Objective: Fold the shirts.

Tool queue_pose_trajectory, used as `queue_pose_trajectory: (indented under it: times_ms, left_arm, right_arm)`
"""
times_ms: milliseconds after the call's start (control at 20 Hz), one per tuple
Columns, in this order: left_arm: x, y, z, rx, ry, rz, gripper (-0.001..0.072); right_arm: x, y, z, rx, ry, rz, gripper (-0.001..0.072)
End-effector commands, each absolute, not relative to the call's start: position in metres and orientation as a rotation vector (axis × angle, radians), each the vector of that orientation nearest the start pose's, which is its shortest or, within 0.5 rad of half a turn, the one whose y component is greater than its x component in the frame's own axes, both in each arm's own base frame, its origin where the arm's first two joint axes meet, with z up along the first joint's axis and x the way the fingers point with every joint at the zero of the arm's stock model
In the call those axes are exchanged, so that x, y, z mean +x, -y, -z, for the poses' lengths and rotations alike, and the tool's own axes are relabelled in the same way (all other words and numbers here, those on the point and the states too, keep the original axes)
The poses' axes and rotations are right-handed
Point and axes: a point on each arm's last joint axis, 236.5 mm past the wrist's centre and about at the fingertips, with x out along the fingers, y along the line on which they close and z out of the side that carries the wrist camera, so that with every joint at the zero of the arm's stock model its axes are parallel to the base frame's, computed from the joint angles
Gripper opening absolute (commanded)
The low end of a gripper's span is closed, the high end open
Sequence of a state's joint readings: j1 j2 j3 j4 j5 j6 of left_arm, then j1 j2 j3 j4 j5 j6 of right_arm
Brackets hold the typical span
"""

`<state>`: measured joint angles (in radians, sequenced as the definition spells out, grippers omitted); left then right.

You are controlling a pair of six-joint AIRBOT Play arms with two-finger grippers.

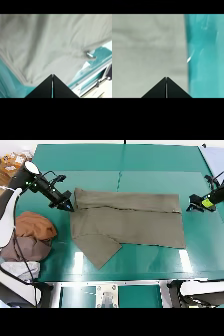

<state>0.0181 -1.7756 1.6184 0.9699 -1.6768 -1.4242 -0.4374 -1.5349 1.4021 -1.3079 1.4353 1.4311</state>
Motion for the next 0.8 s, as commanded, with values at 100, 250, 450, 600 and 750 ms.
queue_pose_trajectory:
  times_ms: [100,250,450,600,750]
  left_arm:
    - [0.321,0.124,0.008,-0.396,-1.619,0.477,0.0023]
    - [0.269,0.124,0.030,-0.448,-1.517,0.369,0.0103]
    - [0.219,0.149,0.079,-0.549,-1.485,0.320,0.0702]
    - [0.209,0.173,0.104,-0.642,-1.443,0.300,0.0702]
    - [0.224,0.190,0.109,-0.679,-1.364,0.280,0.0701]
  right_arm:
    - [0.261,0.087,0.016,0.763,-1.426,0.340,0.0014]
    - [0.199,0.075,0.033,0.906,-1.351,0.491,0.0223]
    - [0.178,0.038,0.071,1.026,-1.316,0.472,0.0484]
    - [0.199,0.022,0.095,1.198,-1.201,0.461,0.0483]
    - [0.209,0.028,0.107,1.253,-1.147,0.501,0.0483]
